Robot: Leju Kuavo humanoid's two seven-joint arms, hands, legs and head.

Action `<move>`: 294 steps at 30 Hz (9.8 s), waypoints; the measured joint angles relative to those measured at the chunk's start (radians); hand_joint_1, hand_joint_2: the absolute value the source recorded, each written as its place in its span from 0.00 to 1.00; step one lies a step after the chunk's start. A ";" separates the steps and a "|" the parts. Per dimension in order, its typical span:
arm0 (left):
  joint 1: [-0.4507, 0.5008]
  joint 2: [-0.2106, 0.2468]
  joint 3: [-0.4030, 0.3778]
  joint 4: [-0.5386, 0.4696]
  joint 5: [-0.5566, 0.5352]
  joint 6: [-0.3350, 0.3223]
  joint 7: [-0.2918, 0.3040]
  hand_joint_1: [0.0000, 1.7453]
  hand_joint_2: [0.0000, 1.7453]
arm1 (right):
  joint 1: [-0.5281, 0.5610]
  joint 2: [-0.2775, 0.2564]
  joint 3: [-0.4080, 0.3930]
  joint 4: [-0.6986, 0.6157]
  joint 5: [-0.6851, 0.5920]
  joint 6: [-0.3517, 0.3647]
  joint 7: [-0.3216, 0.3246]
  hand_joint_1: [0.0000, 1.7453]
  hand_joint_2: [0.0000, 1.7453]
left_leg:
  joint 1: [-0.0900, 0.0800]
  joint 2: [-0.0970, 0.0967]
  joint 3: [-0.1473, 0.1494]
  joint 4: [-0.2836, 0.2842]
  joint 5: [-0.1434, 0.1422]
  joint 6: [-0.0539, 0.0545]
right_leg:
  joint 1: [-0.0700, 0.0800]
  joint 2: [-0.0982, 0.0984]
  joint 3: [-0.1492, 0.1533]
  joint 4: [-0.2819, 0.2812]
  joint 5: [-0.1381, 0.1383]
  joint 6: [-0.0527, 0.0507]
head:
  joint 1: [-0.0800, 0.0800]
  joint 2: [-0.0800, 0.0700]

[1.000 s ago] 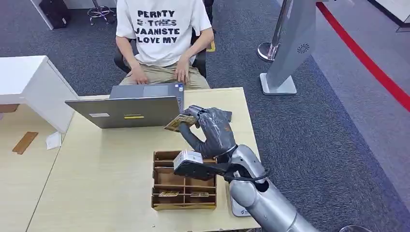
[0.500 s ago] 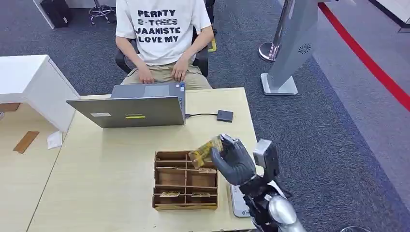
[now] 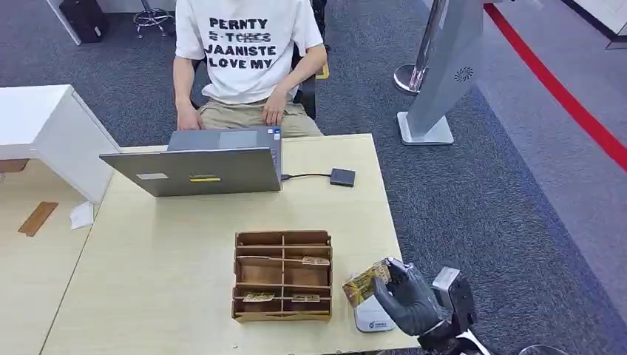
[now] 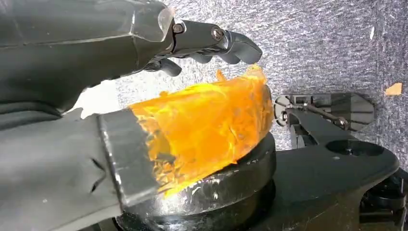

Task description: Pass the card to the sensor for recognition and then transmit it.

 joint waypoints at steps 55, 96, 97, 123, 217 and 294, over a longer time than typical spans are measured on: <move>-0.002 0.000 0.005 0.000 0.052 0.016 -0.019 0.00 0.00 | -0.053 -0.096 0.150 0.040 0.623 -0.379 0.137 1.00 1.00 | 0.000 0.000 0.000 0.000 0.000 0.000 | 0.000 0.000 0.000 0.000 0.000 0.000 | 0.000 0.000; -0.002 -0.006 -0.003 0.000 0.087 0.009 0.000 0.00 0.00 | -0.083 -0.109 0.171 0.173 0.896 -0.427 0.280 1.00 1.00 | 0.000 0.000 0.000 0.000 0.000 0.000 | 0.000 0.000 0.000 0.000 0.000 0.000 | 0.000 0.000; -0.002 -0.007 -0.003 0.000 0.088 0.009 0.000 0.00 0.00 | -0.083 -0.109 0.171 0.175 0.897 -0.427 0.280 1.00 1.00 | 0.000 0.000 0.000 0.000 0.000 0.000 | 0.000 0.000 0.000 0.000 0.000 0.000 | 0.000 0.000; -0.002 -0.007 -0.018 0.000 0.101 0.010 0.000 0.00 0.00 | -0.096 -0.109 0.177 0.203 0.935 -0.423 0.313 1.00 1.00 | 0.000 0.000 0.000 0.000 0.000 0.000 | 0.000 0.000 0.000 0.000 0.000 0.000 | 0.000 0.000; -0.003 -0.010 -0.043 0.000 0.111 0.009 0.000 0.00 0.00 | -0.153 -0.103 0.248 0.290 1.032 -0.406 0.369 1.00 1.00 | 0.000 0.000 0.003 0.000 0.000 0.000 | 0.000 0.000 0.003 0.000 0.000 0.000 | 0.000 0.000; -0.003 -0.010 -0.042 0.000 0.111 0.017 -0.005 0.00 0.00 | -0.150 -0.103 0.257 0.290 1.040 -0.424 0.384 1.00 1.00 | 0.000 0.000 0.003 0.000 0.000 0.000 | 0.000 0.000 0.003 0.000 0.000 0.000 | 0.000 0.000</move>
